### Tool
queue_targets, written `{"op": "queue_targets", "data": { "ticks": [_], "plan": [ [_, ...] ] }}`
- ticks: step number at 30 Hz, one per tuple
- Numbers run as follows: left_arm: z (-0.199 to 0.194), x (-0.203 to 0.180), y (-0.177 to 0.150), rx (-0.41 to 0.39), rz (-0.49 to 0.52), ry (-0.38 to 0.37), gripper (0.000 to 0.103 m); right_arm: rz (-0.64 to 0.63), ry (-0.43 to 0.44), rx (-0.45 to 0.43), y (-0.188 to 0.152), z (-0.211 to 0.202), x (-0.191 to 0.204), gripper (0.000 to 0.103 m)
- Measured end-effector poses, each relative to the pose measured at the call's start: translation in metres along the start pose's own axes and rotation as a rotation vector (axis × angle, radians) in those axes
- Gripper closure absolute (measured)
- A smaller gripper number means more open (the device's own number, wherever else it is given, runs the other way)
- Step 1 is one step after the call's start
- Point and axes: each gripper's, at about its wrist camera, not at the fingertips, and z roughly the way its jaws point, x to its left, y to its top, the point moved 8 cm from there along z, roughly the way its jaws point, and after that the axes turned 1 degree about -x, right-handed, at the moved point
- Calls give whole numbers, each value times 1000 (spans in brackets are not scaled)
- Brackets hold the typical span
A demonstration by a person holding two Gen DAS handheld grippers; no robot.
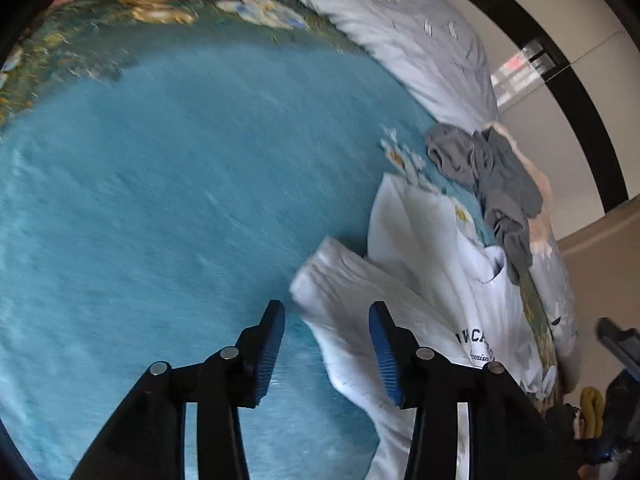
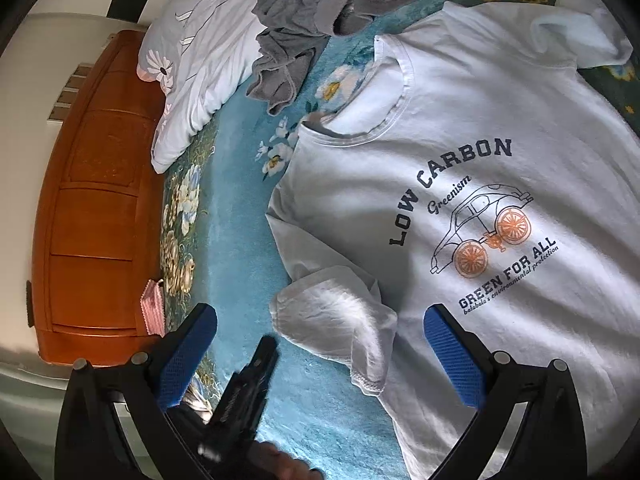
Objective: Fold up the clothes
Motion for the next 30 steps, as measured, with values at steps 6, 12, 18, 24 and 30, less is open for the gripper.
{"op": "queue_targets", "data": {
  "ticks": [6,12,18,24,30],
  "plan": [
    [-3,-1,-1,-67,-2,51,94,-4,13,-1,0,-2,3,0],
    [-57,23,34,-252,-52,55,97,-12,23,14,-2,0,7,0],
    [-117,88,76,-385,-105,192,97,-14,15,10,-3,0,7,0],
    [-165,166,103,-487,-226,326,97,-28,1,14,-6,4,9,0],
    [-158,202,105,-472,-257,408,97,-60,-12,20,-9,8,14,0]
  ]
}}
